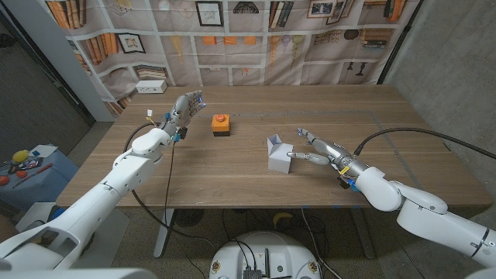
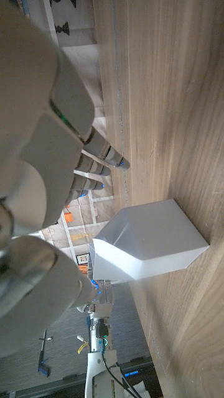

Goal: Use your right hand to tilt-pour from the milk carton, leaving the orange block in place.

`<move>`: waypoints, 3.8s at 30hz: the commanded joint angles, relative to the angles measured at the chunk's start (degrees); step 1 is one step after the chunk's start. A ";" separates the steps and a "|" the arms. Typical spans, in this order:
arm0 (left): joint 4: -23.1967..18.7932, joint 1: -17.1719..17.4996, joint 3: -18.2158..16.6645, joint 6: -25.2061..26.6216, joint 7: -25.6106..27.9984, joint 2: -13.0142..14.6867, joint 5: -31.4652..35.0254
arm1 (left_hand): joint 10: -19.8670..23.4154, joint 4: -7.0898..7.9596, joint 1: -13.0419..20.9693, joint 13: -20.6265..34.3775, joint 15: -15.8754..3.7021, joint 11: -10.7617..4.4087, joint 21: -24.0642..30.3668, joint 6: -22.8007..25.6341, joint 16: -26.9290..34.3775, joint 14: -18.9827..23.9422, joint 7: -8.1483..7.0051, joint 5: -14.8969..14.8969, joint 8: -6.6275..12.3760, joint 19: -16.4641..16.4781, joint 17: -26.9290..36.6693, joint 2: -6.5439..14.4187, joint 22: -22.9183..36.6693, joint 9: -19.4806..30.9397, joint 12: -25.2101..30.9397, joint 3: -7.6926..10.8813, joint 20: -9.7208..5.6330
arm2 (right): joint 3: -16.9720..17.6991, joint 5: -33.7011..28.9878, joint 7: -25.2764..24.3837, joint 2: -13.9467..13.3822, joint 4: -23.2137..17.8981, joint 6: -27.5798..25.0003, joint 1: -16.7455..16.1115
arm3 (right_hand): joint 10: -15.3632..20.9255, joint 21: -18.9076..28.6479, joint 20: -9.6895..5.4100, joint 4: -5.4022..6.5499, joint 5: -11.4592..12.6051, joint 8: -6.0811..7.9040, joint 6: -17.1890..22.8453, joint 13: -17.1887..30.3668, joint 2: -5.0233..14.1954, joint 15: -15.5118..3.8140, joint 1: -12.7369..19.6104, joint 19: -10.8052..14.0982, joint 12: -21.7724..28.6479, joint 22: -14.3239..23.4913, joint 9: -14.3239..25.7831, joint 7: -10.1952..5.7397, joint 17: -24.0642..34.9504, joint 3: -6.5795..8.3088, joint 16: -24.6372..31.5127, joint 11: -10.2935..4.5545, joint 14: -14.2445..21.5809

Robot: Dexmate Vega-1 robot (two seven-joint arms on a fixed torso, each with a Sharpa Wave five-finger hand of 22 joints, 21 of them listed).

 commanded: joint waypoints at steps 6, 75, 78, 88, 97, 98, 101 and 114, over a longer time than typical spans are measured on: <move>0.74 0.17 -0.32 -0.37 -1.17 0.61 -0.70 | 0.26 0.06 -0.22 0.26 0.13 0.16 0.18 0.21 0.16 0.46 0.33 0.02 -0.01 0.30 0.06 5.30 0.21 0.28 0.43 0.45 0.05 | -3.63 -4.79 5.34 -0.54 -2.94 -6.78 2.63 | -1.48 -0.43 0.44 -2.29 0.02 0.37 -1.87 0.65 0.86 1.15 5.22 -1.94 0.28 0.14 0.43 0.69 -0.33 1.95 -0.07 0.42 -1.29; -1.39 2.93 -0.90 -1.00 -1.72 1.23 -2.00 | 4.18 0.27 -0.49 0.30 -0.39 -0.33 0.47 4.87 0.66 4.18 0.47 -0.03 1.02 1.86 0.01 5.12 0.22 0.33 1.21 1.54 0.03 | -7.59 -0.87 -0.69 7.24 7.85 2.44 6.55 | 8.27 0.72 -0.15 -3.68 -2.14 8.87 9.19 3.98 0.68 0.06 21.46 0.32 4.47 0.19 3.27 -2.85 -0.20 8.93 3.02 -4.18 0.68; -1.29 2.88 -0.88 -1.07 -1.89 1.17 -2.08 | 4.31 0.32 -0.54 0.30 -0.30 -0.32 0.50 5.26 0.68 4.44 0.57 -0.04 1.10 2.01 0.03 5.10 0.22 0.34 1.20 1.58 0.07 | -7.51 -0.59 -0.95 7.42 8.10 2.93 6.49 | 9.29 0.73 -0.34 -3.62 -2.15 9.94 10.82 4.30 0.51 -0.48 22.08 0.72 4.80 0.19 3.56 -2.94 -0.13 9.13 3.32 -4.82 1.30; -2.36 3.71 -1.09 -0.52 -1.40 1.63 -2.27 | 4.75 0.39 -0.60 0.30 -0.45 -0.39 0.59 5.55 0.72 4.94 0.47 -0.05 1.05 2.40 0.05 5.08 0.23 0.35 1.23 1.70 0.25 | -7.41 -0.71 -1.17 7.57 7.83 2.36 6.19 | 13.09 0.68 -1.00 -3.58 -2.29 13.04 15.22 5.23 0.02 -1.98 23.87 1.74 5.94 0.19 4.35 -4.45 0.15 9.65 4.39 -6.58 3.34; -4.14 4.91 -1.30 0.44 -0.47 2.15 -2.55 | 5.00 0.46 -0.66 0.31 -0.48 -0.39 0.59 5.73 0.67 5.13 0.34 -0.06 0.99 2.51 0.07 5.07 0.23 0.36 1.21 1.79 0.21 | -6.96 -0.45 -1.75 7.82 7.28 1.20 5.97 | 17.48 0.74 -1.53 -3.48 -2.72 15.47 18.17 6.00 -0.78 -3.68 25.76 2.86 7.15 0.20 4.93 -4.63 0.40 9.98 5.80 -8.06 6.12; -4.17 4.91 -1.30 0.47 -0.44 2.15 -2.55 | 5.07 0.46 -0.67 0.31 -0.50 -0.48 0.57 5.77 0.67 5.16 0.34 -0.06 0.99 2.50 0.07 5.07 0.24 0.36 1.23 1.80 0.18 | -6.97 -0.46 -1.77 7.82 7.27 1.17 5.97 | 17.81 0.76 -1.63 -3.44 -2.76 15.78 18.67 6.06 -0.82 -3.79 25.85 3.01 7.23 0.20 4.98 -4.63 0.44 10.00 5.91 -8.18 6.31; -4.66 5.31 -1.42 0.66 -0.18 2.18 -2.78 | 5.09 0.45 -0.66 0.31 -0.51 -0.57 0.58 5.91 0.64 5.23 0.29 -0.06 1.00 2.57 0.06 5.07 0.24 0.36 1.19 1.85 0.19 | -6.84 -0.55 -2.33 7.94 7.24 1.07 5.83 | 19.08 0.85 -1.86 -3.36 -2.87 16.38 19.44 6.23 -0.83 -4.30 26.20 3.54 7.56 0.21 5.09 -4.99 0.55 10.10 6.31 -8.21 7.01; -5.41 5.33 -1.23 1.22 0.55 2.12 -2.51 | 5.24 0.48 -0.69 0.32 -0.53 -0.43 0.56 6.04 0.53 5.39 0.15 -0.07 0.88 2.70 0.07 5.09 0.25 0.37 1.09 2.03 0.17 | -5.75 -0.22 -3.30 7.39 6.52 1.43 5.24 | 21.33 1.12 -2.45 -3.18 -2.86 17.99 21.53 6.63 -0.31 -5.33 27.25 5.26 7.90 0.23 5.31 -4.79 0.96 10.57 7.39 -8.55 8.58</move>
